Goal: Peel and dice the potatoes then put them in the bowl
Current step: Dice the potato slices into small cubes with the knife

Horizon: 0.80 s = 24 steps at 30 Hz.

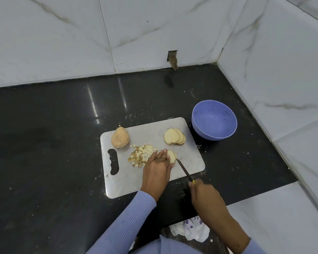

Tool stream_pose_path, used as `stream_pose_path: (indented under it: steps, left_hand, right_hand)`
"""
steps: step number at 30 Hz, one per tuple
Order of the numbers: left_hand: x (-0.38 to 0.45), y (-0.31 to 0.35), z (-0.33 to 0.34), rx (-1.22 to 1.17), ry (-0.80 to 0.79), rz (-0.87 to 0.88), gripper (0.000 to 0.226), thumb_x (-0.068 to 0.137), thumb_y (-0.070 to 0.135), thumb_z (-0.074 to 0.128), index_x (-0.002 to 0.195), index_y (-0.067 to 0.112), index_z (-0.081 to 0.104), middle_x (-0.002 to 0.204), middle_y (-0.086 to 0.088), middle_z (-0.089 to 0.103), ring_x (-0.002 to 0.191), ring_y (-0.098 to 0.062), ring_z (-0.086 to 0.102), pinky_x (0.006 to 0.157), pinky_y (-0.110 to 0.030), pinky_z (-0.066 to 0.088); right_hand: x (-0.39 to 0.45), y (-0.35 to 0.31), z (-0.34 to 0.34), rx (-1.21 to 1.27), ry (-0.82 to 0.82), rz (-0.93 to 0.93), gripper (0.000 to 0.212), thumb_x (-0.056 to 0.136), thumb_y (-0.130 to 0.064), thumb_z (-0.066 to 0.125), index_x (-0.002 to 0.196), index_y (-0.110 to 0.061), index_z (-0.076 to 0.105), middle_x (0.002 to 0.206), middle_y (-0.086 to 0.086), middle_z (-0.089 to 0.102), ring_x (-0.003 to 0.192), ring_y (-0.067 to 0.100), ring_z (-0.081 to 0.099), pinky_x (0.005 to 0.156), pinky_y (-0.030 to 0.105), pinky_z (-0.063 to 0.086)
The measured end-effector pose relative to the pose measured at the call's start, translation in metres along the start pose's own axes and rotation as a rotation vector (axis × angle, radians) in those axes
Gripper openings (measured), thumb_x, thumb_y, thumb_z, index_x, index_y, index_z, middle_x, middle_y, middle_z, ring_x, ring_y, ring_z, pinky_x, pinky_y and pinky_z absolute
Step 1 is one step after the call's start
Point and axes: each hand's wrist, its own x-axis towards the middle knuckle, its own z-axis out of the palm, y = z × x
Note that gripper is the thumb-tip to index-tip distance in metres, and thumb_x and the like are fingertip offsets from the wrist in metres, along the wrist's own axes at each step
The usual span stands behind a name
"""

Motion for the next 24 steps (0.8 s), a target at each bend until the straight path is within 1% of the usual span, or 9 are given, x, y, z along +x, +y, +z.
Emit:
stream_pose_path:
  steps: [3,5,7,9,15,17,20,22,24]
  left_hand:
    - [0.0,0.002,-0.003,-0.014,-0.008,-0.009,0.027,0.067,0.017,0.085,0.088,0.003,0.076,0.103,-0.012,0.071,0.097,-0.022,0.069,0.091,-0.037,0.051]
    - [0.0,0.003,-0.005,-0.025,-0.019,-0.009,0.026,0.067,0.016,0.085,0.088,0.003,0.075,0.103,-0.013,0.071,0.097,-0.022,0.069,0.09,-0.038,0.052]
    - [0.0,0.003,-0.005,-0.028,-0.02,-0.003,0.023,0.07,0.017,0.083,0.088,0.002,0.076,0.103,-0.012,0.071,0.097,-0.023,0.069,0.09,-0.038,0.052]
    - [0.001,0.004,-0.004,-0.024,-0.02,-0.003,0.021,0.076,0.021,0.072,0.086,0.003,0.076,0.102,-0.012,0.072,0.096,-0.022,0.069,0.089,-0.038,0.053]
    - [0.002,0.005,-0.005,-0.04,-0.021,-0.025,0.042,0.086,0.03,0.042,0.084,0.006,0.076,0.101,-0.009,0.072,0.096,-0.018,0.069,0.09,-0.034,0.053]
    - [0.001,0.005,-0.005,-0.026,-0.027,-0.029,0.035,0.085,0.029,0.05,0.085,0.006,0.076,0.101,-0.009,0.072,0.096,-0.018,0.069,0.091,-0.035,0.052]
    - [0.0,0.003,-0.002,0.006,-0.015,-0.01,0.017,0.076,0.02,0.075,0.086,0.005,0.076,0.102,-0.01,0.072,0.096,-0.019,0.069,0.093,-0.038,0.05]
    - [0.0,0.002,-0.002,0.021,-0.015,-0.011,0.021,0.07,0.018,0.083,0.086,0.005,0.076,0.103,-0.011,0.072,0.096,-0.019,0.069,0.094,-0.039,0.048]
    - [-0.001,0.001,-0.003,0.034,-0.012,-0.003,0.023,0.068,0.017,0.085,0.086,0.005,0.076,0.104,-0.012,0.071,0.097,-0.021,0.069,0.094,-0.04,0.048]
  right_hand:
    - [0.007,-0.01,-0.008,0.034,0.087,-0.036,0.035,0.103,-0.037,0.024,0.102,-0.013,0.051,0.083,0.001,0.056,0.079,0.018,0.06,0.072,0.029,0.048]
    - [0.017,-0.018,-0.01,0.034,0.115,-0.06,0.035,0.103,-0.036,0.025,0.099,-0.012,0.05,0.08,0.002,0.056,0.074,0.018,0.056,0.065,0.029,0.042]
    - [0.027,-0.024,-0.009,0.035,0.113,-0.063,0.034,0.103,-0.036,0.025,0.101,-0.011,0.05,0.085,0.005,0.06,0.075,0.021,0.055,0.063,0.03,0.037]
    - [0.034,-0.028,-0.008,0.038,0.099,-0.063,0.035,0.103,-0.035,0.025,0.104,-0.01,0.05,0.093,0.009,0.063,0.083,0.025,0.059,0.064,0.03,0.037]
    - [0.032,-0.031,-0.001,-0.074,0.07,-0.036,0.033,0.104,-0.031,0.022,0.111,-0.008,0.045,0.102,0.01,0.063,0.094,0.026,0.062,0.068,0.031,0.04]
    - [0.022,-0.025,0.003,-0.096,0.049,-0.027,0.032,0.105,-0.031,0.022,0.111,-0.009,0.045,0.098,0.007,0.062,0.092,0.024,0.063,0.07,0.031,0.043]
    - [0.004,-0.012,0.01,-0.093,0.01,0.01,0.03,0.105,-0.032,0.022,0.11,-0.012,0.044,0.098,0.004,0.062,0.093,0.021,0.063,0.073,0.029,0.046]
    - [-0.004,-0.004,0.009,-0.078,0.001,0.013,0.03,0.104,-0.034,0.022,0.104,-0.014,0.045,0.092,0.002,0.06,0.088,0.019,0.062,0.072,0.027,0.046]
    - [-0.007,0.001,0.001,-0.065,0.01,-0.003,0.029,0.104,-0.036,0.023,0.096,-0.017,0.044,0.085,-0.002,0.052,0.078,0.016,0.056,0.067,0.024,0.041]
